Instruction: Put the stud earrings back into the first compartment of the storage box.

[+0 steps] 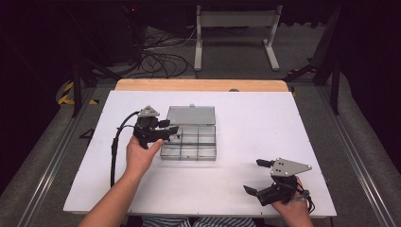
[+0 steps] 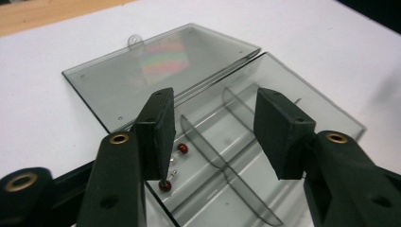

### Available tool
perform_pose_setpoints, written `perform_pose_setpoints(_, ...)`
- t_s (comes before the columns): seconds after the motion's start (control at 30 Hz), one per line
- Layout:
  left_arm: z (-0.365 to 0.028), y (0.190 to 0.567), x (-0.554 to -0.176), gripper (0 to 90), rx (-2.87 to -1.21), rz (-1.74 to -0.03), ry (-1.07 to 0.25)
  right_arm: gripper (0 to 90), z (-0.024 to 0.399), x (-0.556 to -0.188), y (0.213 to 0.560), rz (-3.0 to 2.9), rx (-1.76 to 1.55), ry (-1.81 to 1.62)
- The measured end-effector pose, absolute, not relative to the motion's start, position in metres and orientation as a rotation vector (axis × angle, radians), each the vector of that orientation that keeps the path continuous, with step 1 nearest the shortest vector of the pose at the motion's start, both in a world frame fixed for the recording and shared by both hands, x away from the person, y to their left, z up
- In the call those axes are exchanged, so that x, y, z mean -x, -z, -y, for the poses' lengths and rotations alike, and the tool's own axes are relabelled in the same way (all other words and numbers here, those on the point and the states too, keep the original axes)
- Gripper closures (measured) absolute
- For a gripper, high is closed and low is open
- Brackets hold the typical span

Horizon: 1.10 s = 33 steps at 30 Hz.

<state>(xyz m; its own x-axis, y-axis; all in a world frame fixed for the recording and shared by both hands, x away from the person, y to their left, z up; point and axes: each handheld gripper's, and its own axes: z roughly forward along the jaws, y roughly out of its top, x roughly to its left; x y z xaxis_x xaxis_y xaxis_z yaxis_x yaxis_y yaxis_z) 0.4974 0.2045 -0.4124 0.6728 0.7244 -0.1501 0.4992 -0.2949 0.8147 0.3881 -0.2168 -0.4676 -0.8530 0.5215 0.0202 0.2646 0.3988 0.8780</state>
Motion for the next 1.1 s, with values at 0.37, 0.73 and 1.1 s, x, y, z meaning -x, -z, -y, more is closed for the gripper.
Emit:
perform_pose_setpoints(0.37,-0.206,0.387,-0.468,42.7,-1.950,-0.845,-0.337,1.6,0.217,-0.388,0.467,-2.396,-0.692,-1.439)
perform_pose_setpoints(0.73,-0.213,0.372,-0.440,35.3,-1.951,-0.746,-0.374,1.6,0.217,-0.388,0.467,-2.395,-0.692,-1.440)
perform_pose_setpoints(1.1,-0.245,0.381,-0.404,28.8,-1.925,-0.670,-0.452,1.5,0.217,-0.387,0.467,-2.391,-0.693,-1.444)
